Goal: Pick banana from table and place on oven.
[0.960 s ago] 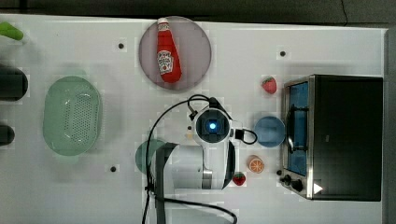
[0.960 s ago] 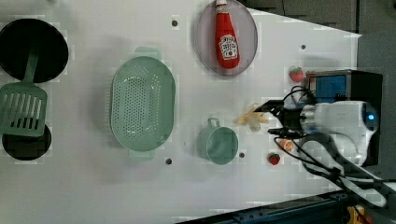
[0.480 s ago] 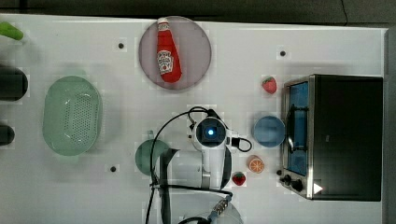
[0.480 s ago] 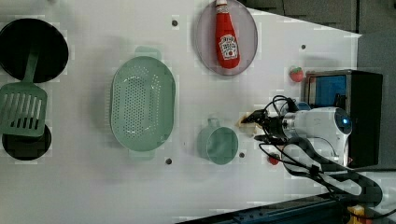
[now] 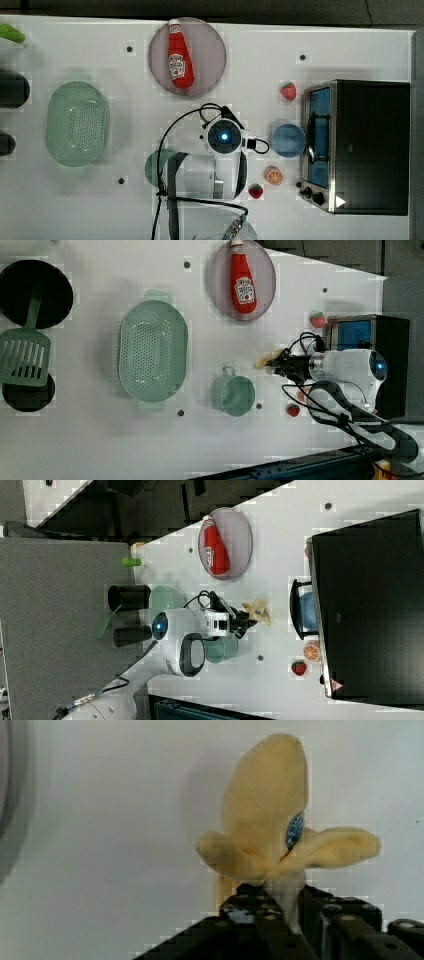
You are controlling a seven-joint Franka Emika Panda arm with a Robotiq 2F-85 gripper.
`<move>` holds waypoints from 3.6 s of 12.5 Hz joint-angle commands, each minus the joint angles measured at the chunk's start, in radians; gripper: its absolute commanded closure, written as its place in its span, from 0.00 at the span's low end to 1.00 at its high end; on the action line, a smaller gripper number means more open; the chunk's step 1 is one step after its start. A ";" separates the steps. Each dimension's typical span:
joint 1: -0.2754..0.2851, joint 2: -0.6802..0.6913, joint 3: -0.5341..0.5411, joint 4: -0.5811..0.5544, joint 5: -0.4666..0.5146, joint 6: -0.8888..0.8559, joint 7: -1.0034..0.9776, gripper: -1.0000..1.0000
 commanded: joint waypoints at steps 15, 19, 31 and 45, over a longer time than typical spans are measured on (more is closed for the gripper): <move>-0.011 -0.553 -0.063 0.498 -0.024 -0.992 0.009 0.81; -0.029 -0.491 -0.235 0.529 -0.024 -0.987 -0.134 0.81; -0.037 -0.216 -0.630 0.567 -0.021 -0.700 -0.875 0.68; 0.043 -0.434 -0.381 0.630 -0.027 -1.014 -0.402 0.00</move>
